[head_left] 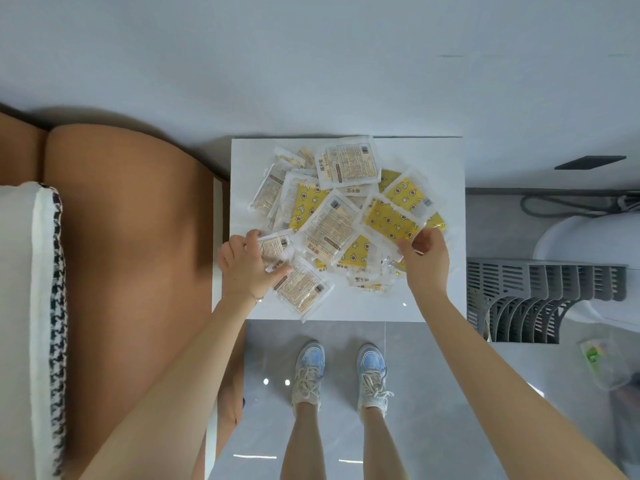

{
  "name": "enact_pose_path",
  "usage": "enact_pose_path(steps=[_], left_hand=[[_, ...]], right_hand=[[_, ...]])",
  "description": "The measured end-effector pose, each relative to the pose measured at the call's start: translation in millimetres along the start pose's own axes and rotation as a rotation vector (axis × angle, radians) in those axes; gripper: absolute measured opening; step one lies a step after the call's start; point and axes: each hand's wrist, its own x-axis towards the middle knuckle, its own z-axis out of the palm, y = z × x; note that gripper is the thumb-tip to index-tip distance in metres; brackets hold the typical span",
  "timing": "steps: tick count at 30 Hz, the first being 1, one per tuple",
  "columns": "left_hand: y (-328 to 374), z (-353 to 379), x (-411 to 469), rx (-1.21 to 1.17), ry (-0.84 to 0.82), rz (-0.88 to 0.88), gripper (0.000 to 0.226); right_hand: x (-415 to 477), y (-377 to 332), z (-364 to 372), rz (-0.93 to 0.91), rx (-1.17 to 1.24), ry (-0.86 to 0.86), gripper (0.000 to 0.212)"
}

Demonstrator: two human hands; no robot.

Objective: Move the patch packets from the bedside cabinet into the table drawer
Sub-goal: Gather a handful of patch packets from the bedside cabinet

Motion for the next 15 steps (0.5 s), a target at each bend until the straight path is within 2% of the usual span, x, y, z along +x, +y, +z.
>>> enact_pose_path(steps=[4,7,9,12,15], left_hand=[[-2.2,0.7,-7.0,-0.069,-0.017,-0.073,0.068],[-4.5,-1.0,-10.7,-0.11,-0.033,-0.112,0.058],[-5.2,-2.8,-12.4,-0.113,-0.037,-0.114,0.053],[-5.7,-8.0,-12.2,-0.123,-0.056,-0.126,0.043],[-6.9,-11.3,-11.4,-0.182,-0.069,-0.139,0.033]], right_hand=[[-4.9,-3.8,2.3,0.131,0.228,-0.013,0.023],[-9.2,-8.7,12.3,0.179,0.315,-0.166,0.02],[-14.0,-12.3,22.2,0.114,0.194,-0.253,0.028],[-19.9,-17.8,36.7,-0.025,-0.033,-0.242,0.036],[-19.9,-23.3,47.7,-0.085,-0.119,-0.241,0.061]])
